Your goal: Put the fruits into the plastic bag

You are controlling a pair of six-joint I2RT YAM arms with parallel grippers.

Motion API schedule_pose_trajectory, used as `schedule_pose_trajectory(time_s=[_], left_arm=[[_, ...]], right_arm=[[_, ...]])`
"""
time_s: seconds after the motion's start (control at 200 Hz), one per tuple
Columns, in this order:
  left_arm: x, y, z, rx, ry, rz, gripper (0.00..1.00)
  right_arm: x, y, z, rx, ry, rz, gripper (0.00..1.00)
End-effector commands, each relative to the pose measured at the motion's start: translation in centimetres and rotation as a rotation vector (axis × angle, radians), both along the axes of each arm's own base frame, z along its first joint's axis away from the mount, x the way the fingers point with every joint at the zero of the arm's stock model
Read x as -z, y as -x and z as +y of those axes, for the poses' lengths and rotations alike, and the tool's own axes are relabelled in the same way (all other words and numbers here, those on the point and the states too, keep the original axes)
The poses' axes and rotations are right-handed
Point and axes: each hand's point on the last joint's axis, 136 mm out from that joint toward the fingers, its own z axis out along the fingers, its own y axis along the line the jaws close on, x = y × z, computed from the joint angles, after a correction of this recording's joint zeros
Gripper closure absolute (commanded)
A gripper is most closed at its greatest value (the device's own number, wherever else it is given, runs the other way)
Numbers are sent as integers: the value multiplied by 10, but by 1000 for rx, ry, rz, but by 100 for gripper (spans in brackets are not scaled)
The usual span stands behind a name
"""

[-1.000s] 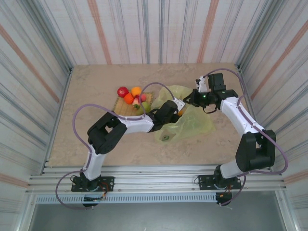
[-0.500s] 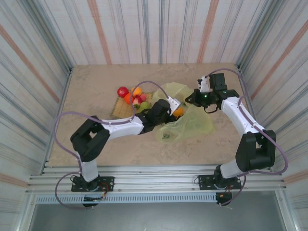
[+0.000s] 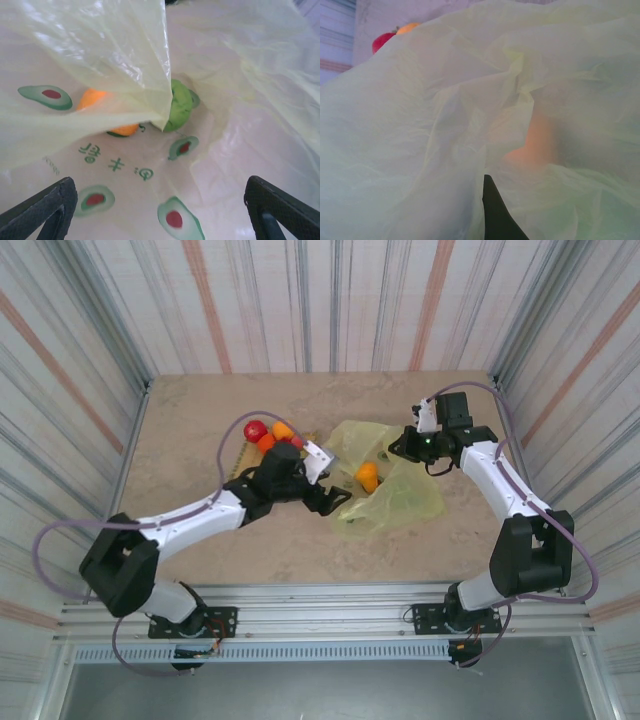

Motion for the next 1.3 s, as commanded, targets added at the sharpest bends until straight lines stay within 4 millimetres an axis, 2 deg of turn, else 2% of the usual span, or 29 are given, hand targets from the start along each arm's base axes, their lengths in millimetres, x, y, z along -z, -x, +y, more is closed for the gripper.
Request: schedule_pose_trajectory(time_s=[0.0,0.12,0.19,0.251,0.406,0.466,0.541,0.676,0.982,1.298], left_arm=[[-23,28,12,98,86,59,9],[-42,24,38,46,152,64,9],[-51,13,58,-33,179,58,9],[-54,-4,82,-165,177,60,8],[-47,-58,166,-622,167,142,8],[-45,-72,189,-723,213,179,8],[-42,-86,207,-800,244,210,8],[-33,-109,217,-859,189,252,8],[3,-148,231,-958,47,282,8],[43,-198,235,-956,-42,335,8]], right_arm=[[-1,6,-5,-1,26,-7,100],[-2,5,-5,0,25,-13,100],[-2,5,-5,-1,24,-14,100],[-2,5,-4,-2,23,-17,100],[-3,5,-4,-4,18,-23,100],[-3,4,-3,-6,14,-24,100],[-3,4,-2,-8,10,-25,100],[-6,4,0,-14,5,-31,100],[-6,5,3,-25,0,-30,100],[-10,4,5,-33,-3,-40,100]])
